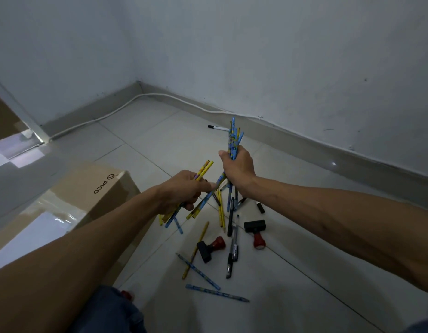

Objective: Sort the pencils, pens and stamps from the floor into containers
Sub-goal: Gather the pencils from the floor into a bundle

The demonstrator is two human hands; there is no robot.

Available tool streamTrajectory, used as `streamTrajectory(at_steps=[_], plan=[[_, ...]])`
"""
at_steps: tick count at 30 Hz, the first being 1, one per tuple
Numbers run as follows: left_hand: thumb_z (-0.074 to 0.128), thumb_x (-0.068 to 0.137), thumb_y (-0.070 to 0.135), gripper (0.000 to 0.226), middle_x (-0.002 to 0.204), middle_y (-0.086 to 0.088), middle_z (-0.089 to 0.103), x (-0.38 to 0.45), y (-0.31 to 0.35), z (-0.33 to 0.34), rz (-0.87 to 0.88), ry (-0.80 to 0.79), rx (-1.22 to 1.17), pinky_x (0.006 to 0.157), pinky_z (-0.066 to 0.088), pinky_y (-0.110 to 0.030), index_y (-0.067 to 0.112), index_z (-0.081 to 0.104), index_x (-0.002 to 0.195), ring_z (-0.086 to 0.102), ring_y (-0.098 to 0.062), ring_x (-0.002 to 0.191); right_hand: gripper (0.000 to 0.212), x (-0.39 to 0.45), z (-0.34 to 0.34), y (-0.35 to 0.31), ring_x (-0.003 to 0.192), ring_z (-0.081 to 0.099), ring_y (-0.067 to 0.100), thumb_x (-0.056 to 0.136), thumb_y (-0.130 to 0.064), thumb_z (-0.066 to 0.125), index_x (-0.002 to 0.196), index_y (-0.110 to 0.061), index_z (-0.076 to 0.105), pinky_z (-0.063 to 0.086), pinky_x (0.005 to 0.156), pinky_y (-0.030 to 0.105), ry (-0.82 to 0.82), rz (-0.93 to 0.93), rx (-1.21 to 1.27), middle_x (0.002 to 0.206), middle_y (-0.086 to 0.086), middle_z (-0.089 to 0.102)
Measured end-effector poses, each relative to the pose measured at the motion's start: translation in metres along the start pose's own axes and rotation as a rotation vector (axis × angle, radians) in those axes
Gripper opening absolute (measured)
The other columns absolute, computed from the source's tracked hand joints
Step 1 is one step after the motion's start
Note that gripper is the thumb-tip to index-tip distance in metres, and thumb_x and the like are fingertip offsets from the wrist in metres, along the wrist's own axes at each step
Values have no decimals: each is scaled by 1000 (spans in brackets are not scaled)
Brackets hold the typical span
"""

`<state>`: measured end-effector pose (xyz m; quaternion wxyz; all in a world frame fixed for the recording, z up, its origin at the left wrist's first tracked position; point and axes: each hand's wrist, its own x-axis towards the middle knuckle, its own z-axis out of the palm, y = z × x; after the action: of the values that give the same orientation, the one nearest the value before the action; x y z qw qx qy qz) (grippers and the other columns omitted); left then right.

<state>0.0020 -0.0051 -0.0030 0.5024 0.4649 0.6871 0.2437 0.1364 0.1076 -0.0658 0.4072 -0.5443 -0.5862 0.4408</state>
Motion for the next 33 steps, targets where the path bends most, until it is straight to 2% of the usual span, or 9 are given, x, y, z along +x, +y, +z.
streamTrajectory(at_steps=[4,7,9,13,19,24,28,31,33], plan=[[74,95,20,20,58,-1,37,2,2,4,30,-35,38,47,40,-27,4,64,90,33,-13,49,23,0,-9,-1,79,66,25,96,-38,68,97,-18,58,51,69,34,46,73,104,89,5,66],[75,95,21,21,57,-1,37,3,4,9,47,-53,65,46,41,-26,4,63,89,33,-13,49,27,0,-9,-2,83,67,27,95,-36,71,103,-12,61,57,76,41,66,153,204,92,7,67],[76,94,20,24,57,-1,37,5,4,12,59,-58,76,46,41,-25,4,62,84,33,-13,47,25,0,-9,-5,77,64,25,93,-34,74,94,-14,60,55,76,42,57,194,272,86,6,65],[78,92,17,24,58,-3,40,7,5,16,80,-45,73,45,41,-25,4,63,78,34,-13,48,31,-6,-10,-17,54,54,20,90,-25,80,83,-14,51,53,57,32,-9,284,438,67,5,54],[74,94,12,24,61,-6,39,5,7,13,62,-17,89,45,40,-26,5,59,77,33,-15,49,30,-25,-1,-24,54,54,20,93,-33,76,86,-11,57,50,58,33,-92,363,484,67,4,53],[75,94,27,32,57,0,33,0,12,4,49,69,-84,49,33,-29,11,53,78,28,-14,49,33,-32,-3,-26,67,55,22,100,-42,65,93,-11,56,50,62,35,-97,343,410,77,5,55],[71,96,43,47,60,1,36,1,17,10,-2,181,-194,47,33,-28,-2,63,105,31,-12,49,47,-41,1,-29,84,65,27,98,-55,62,112,-10,58,61,86,51,-109,373,352,95,12,65],[64,95,59,62,69,-3,47,4,22,22,-33,259,-278,46,36,-27,-1,65,109,40,-14,52,54,-53,5,-38,83,65,23,97,-61,59,112,-9,58,58,76,44,-140,425,403,92,8,65],[61,90,69,70,85,-8,66,9,23,30,-24,353,-328,57,49,-28,2,65,111,60,-17,66,60,-60,11,-44,89,69,26,96,-64,59,118,-8,56,57,68,37,-149,472,477,104,12,70]])
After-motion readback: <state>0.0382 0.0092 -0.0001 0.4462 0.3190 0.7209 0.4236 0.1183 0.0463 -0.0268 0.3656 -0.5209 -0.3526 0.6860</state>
